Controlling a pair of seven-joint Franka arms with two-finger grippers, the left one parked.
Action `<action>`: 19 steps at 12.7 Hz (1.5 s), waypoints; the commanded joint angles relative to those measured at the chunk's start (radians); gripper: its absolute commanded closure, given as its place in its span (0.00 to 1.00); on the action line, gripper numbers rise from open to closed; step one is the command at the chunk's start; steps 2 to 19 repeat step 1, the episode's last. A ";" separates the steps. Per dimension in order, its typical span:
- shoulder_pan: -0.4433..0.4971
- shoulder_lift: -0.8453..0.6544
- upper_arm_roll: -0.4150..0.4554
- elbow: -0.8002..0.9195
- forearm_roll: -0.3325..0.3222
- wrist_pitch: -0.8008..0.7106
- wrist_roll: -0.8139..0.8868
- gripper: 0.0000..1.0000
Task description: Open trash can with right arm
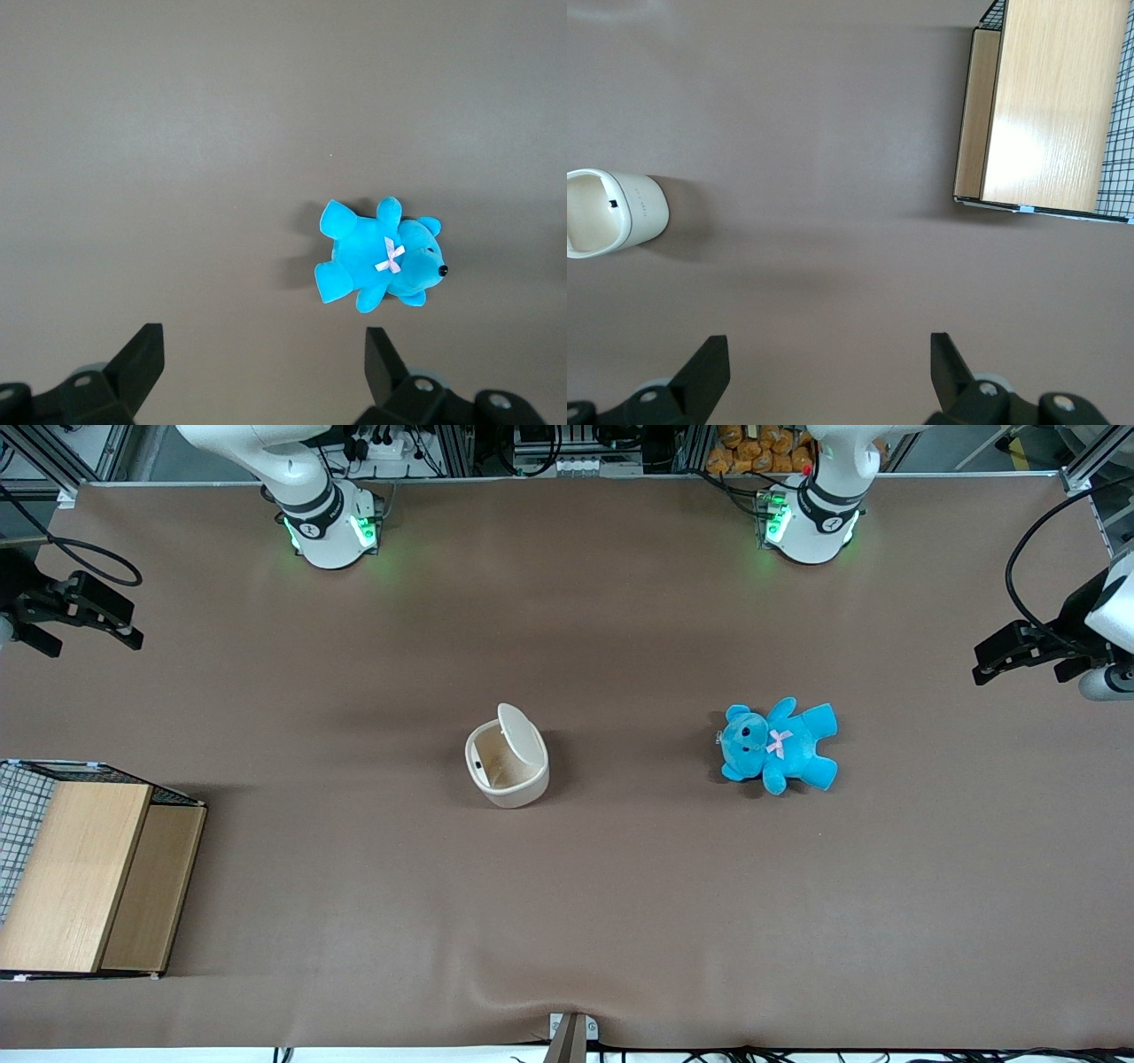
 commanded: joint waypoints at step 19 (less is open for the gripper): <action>-0.001 0.000 0.001 0.012 -0.015 -0.013 0.001 0.00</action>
